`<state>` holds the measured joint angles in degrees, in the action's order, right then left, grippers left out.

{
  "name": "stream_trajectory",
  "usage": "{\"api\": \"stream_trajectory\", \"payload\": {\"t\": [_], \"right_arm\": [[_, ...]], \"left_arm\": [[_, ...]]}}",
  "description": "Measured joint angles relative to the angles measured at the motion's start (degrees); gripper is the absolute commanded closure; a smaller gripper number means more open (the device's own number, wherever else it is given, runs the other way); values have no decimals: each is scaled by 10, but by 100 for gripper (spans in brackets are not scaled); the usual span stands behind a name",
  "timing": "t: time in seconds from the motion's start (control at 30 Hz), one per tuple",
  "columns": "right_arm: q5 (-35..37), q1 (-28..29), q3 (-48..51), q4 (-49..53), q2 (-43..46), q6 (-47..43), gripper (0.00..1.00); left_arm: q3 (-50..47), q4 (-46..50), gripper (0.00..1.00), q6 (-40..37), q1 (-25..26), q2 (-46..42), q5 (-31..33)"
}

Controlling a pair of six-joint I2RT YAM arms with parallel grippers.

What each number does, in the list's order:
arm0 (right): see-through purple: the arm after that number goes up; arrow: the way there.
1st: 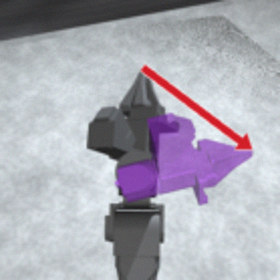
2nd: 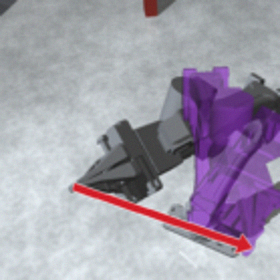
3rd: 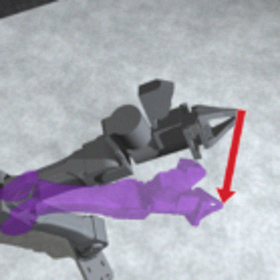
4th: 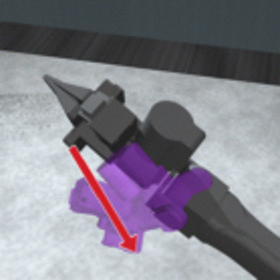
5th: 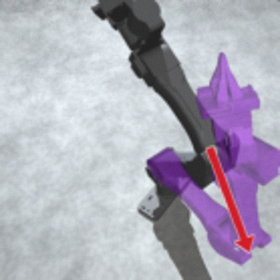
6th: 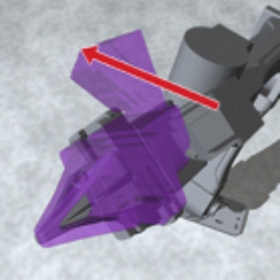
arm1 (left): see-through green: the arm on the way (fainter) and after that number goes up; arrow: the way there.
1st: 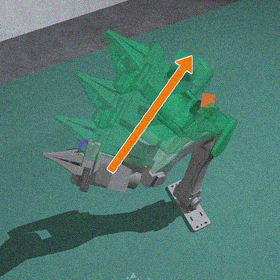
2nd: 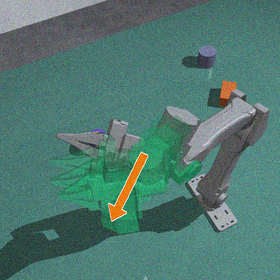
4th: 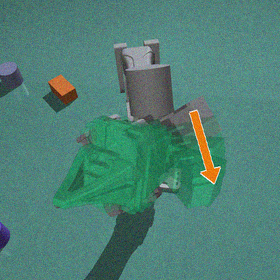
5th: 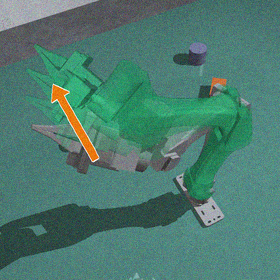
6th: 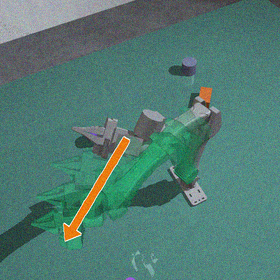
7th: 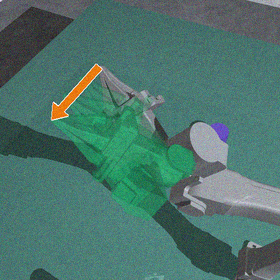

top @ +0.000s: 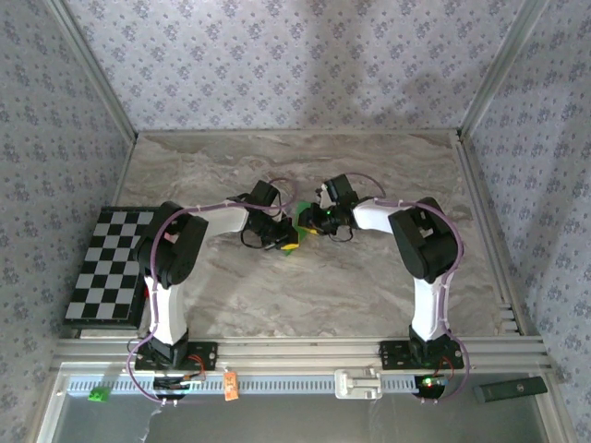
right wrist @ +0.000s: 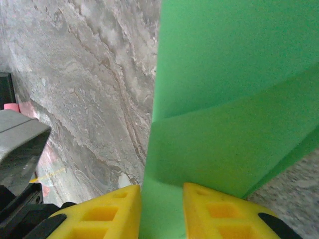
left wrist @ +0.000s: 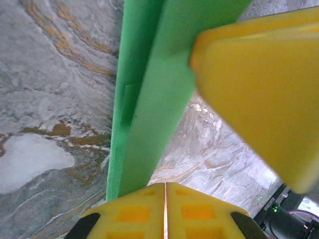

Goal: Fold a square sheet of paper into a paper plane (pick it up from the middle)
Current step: Fold the wing for the fifth time at the center of the table.

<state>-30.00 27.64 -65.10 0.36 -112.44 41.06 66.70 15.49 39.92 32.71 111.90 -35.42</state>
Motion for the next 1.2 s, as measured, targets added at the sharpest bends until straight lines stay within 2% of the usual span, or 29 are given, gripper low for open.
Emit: {"api": "stream_trajectory", "payload": {"t": [0.2,0.47,0.57,0.73,0.87,1.2], "right_arm": [[44,0,0,20,35,-14,67],[134,14,-2,84,38,-31,50],[158,26,-13,111,38,-35,46],[173,38,-65,141,27,-45,46],[186,42,-98,159,3,-58,50],[217,49,-104,193,-16,-66,49]], "left_arm": [[0,0,91,0,0,0,3],[0,0,92,0,0,0,3],[0,0,92,0,0,0,3],[0,-1,92,0,0,0,3],[0,-1,92,0,0,0,3],[0,-3,92,0,0,0,3]]}}
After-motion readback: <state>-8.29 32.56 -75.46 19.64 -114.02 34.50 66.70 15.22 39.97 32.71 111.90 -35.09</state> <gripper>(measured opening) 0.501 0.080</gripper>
